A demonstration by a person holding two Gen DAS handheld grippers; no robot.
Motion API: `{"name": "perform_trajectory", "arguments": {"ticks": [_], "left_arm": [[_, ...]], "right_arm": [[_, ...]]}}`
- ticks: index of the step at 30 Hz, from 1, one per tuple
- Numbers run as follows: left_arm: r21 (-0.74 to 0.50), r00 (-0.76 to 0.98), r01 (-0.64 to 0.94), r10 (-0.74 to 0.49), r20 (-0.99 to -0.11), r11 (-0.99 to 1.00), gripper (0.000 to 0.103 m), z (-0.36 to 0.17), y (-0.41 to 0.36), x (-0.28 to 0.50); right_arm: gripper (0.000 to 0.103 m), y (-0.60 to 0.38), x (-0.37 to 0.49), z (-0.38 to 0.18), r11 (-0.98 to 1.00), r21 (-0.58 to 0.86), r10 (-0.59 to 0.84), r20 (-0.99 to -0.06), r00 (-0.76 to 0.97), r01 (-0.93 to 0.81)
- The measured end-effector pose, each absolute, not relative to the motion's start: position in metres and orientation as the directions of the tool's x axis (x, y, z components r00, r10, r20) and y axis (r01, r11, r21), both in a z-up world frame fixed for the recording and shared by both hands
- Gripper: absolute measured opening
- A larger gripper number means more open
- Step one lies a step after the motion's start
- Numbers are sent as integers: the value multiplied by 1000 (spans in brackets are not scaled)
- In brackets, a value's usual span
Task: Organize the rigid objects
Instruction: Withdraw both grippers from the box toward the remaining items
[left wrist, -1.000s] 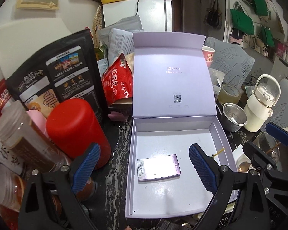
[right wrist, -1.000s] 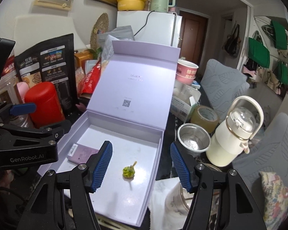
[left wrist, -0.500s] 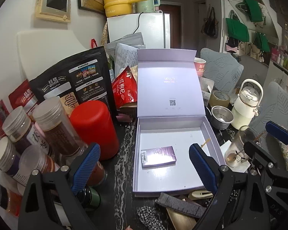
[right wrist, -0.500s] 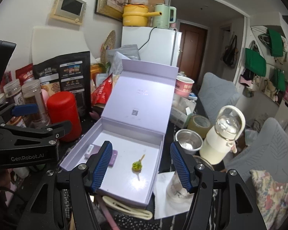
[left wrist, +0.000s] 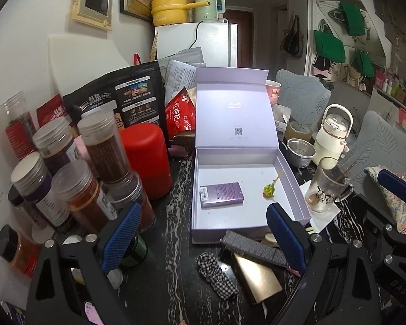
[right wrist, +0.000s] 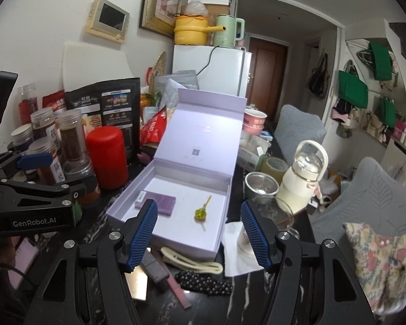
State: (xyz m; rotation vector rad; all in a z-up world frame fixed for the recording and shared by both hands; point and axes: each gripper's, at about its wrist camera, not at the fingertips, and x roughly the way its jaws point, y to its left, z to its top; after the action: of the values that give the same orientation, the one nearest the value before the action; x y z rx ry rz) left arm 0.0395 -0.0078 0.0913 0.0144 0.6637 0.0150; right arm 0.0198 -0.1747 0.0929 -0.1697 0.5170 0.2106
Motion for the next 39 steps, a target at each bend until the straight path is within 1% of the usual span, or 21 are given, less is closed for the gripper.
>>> {"name": "perform_trajectory", "arguments": {"ticks": [14,25,28,35,39], "left_arm": [[48,794,-48,68,-604,998,95,67,-2,-4],[-13,759,-11,0,-651,1000,95,35,3,-23],[-46,737,2,-33,-675,999,95,25,7,-25],[-75,710,-16,-41,-702,997,95,5,13,-27],[-43,700,-14,-21,-714,999,95,-8,10,-19]], "right_arm": [[67,-169,-23,64,962,-87,174,-536,826,-259],[68,-175,-38,31,968,-34,184,-576,797,-249],[68,-177,-42,21,970,-22,183,-594,783,-243],[68,-174,-46,3,969,6,197,-623,757,-247],[68,-170,-45,-8,963,25,222,-640,736,-268]]}}
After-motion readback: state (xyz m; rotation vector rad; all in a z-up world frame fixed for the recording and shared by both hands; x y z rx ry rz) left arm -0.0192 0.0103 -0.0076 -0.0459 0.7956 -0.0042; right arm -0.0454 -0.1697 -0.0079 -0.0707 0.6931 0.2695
